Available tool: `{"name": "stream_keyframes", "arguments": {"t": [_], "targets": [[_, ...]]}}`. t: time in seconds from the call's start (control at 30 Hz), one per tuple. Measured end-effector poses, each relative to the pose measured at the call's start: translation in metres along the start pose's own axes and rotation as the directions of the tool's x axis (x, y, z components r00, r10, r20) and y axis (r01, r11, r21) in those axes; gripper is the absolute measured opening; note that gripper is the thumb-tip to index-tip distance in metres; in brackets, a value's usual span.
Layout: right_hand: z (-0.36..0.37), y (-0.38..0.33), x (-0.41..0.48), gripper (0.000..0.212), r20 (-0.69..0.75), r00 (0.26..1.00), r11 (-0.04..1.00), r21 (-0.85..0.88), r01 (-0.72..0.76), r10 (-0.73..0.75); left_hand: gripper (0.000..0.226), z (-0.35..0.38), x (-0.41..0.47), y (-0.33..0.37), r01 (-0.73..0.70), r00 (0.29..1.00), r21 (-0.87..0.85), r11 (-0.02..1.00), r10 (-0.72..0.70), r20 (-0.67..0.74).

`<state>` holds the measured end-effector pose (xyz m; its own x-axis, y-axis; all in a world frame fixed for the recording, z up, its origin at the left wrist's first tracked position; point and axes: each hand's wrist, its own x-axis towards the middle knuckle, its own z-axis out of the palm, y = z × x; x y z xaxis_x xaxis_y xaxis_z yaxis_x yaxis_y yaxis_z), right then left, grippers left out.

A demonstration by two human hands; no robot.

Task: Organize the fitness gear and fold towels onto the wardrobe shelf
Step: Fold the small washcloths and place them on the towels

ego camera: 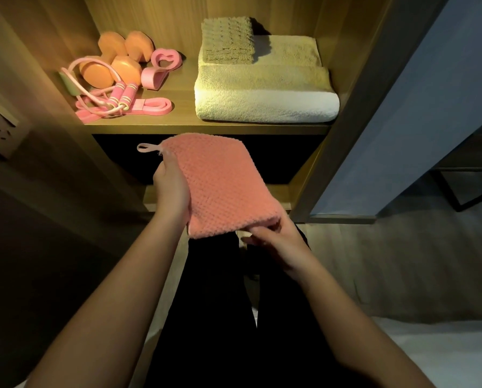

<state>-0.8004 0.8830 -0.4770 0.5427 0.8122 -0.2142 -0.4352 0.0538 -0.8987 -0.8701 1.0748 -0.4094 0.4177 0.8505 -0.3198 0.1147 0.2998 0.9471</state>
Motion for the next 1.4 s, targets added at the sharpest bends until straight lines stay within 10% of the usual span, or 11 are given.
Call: {"name": "stream_keyframes", "arguments": {"t": [0.3, 0.5, 0.63, 0.77, 0.87, 1.03, 1.13, 1.4], "targets": [[0.026, -0.005, 0.019, 0.027, -0.407, 0.909, 0.99, 0.06, 0.124, -0.089, 0.053, 0.011, -0.012, -0.005, 0.0, 1.0, -0.088, 0.996, 0.002, 0.024], [0.013, -0.024, 0.016, 0.016, -0.625, 0.739, 0.962, -0.245, 0.121, -0.252, 0.041, 0.004, -0.009, -0.004, -0.086, 0.981, -0.063, 0.994, 0.074, -0.178], [0.013, -0.027, 0.01, 0.013, -0.551, 0.804, 0.969, -0.217, 0.12, -0.223, 0.035, 0.008, -0.011, -0.008, -0.125, 0.978, -0.057, 0.991, 0.113, -0.177], [-0.007, -0.033, -0.002, 0.038, -0.143, 0.989, 0.989, -0.141, -0.044, 0.023, 0.034, 0.0, -0.006, -0.002, -0.193, 0.975, 0.065, 0.979, 0.199, -0.098], [-0.02, -0.033, -0.008, 0.051, 0.091, 0.975, 0.968, 0.135, -0.213, 0.202, 0.033, -0.002, -0.006, 0.005, -0.273, 0.962, 0.126, 0.954, 0.271, 0.031], [-0.006, -0.044, 0.006, 0.042, 0.035, 0.972, 0.965, 0.116, -0.237, 0.234, 0.048, 0.008, -0.017, 0.008, -0.426, 0.883, 0.194, 0.884, 0.359, 0.301], [-0.003, -0.052, 0.011, 0.045, -0.091, 0.988, 0.989, 0.092, -0.117, 0.126, 0.043, 0.003, -0.014, 0.005, -0.444, 0.893, 0.229, 0.866, 0.405, 0.198], [-0.013, -0.088, 0.01, 0.023, -0.093, 0.982, 0.855, -0.511, 0.094, -0.164, 0.068, -0.021, -0.01, -0.002, -0.19, 0.931, 0.197, 0.962, 0.113, 0.347]]}}
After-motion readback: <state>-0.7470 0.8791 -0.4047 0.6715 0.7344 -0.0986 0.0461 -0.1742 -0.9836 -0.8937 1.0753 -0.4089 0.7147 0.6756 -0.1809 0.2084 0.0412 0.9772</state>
